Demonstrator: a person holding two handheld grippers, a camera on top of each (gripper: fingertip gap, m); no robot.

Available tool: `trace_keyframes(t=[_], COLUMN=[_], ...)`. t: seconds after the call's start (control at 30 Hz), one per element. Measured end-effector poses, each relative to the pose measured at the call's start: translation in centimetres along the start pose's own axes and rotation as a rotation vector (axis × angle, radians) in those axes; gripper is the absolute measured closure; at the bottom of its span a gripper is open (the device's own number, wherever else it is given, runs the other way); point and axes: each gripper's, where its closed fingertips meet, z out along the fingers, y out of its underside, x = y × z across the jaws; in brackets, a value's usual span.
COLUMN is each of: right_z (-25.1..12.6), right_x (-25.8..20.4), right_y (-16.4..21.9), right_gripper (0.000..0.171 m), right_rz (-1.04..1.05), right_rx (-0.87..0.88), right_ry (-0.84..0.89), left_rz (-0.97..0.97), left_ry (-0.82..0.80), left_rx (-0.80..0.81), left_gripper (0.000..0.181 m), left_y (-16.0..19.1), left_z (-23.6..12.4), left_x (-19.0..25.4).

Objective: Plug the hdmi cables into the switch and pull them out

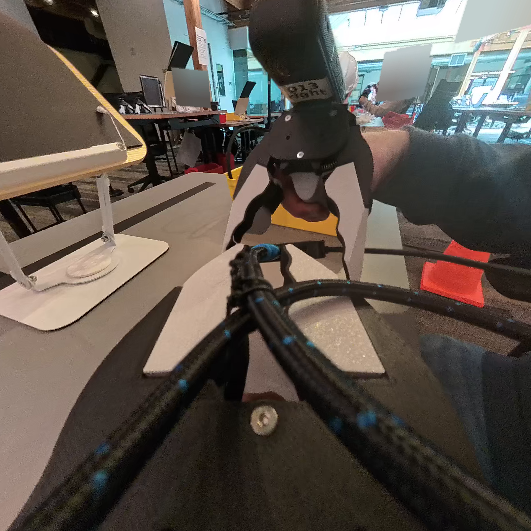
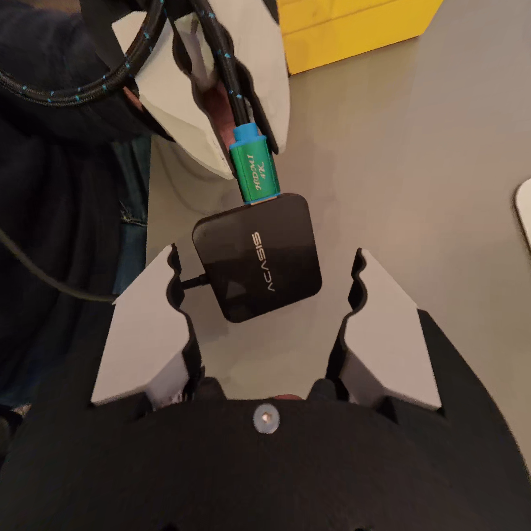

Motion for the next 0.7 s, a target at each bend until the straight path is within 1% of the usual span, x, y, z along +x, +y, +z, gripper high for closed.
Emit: trace_keyframes(t=[0.07,0.2,0.33,0.4,0.47,0.53,0.7], right_z=[0.4,0.6,0.3,0.1,-0.7,-2.1,-7.9], right_x=[-1.1,-1.8,-1.7,-1.4,-0.8,0.0,3.1], right_y=[-0.1,-0.3,-0.9,-1.0,-1.2,-1.3,-1.7], right_gripper=[0.065,0.096,0.098,0.098,0.098,0.098,0.098], right_rz=[-0.029,-0.010,0.029,0.043,0.073,0.094,0.172], right_rx=[-0.001,0.012,0.060,0.067,0.087,0.108,0.189], right_ry=[-0.051,-0.101,-0.106,-0.084,-0.056,-0.005,0.194], left_rz=[0.011,0.013,-0.009,-0.027,-0.033,-0.018,-0.010], left_ry=[0.016,0.047,0.041,0.031,0.032,0.031,0.027], left_rx=[-0.008,-0.002,0.005,0.022,0.040,0.065,0.049], left_gripper=[0.160,0.161,0.161,0.159,0.153,0.147,0.146], left_y=[0.0,-0.1,-0.5,-0.8,-1.2,-1.8,-1.4], left_z=[0.0,-0.2,-0.2,-0.3,-0.6,-1.0,-0.9], left_x=[0.4,0.9,0.6,0.4,0.3,0.5,0.7])
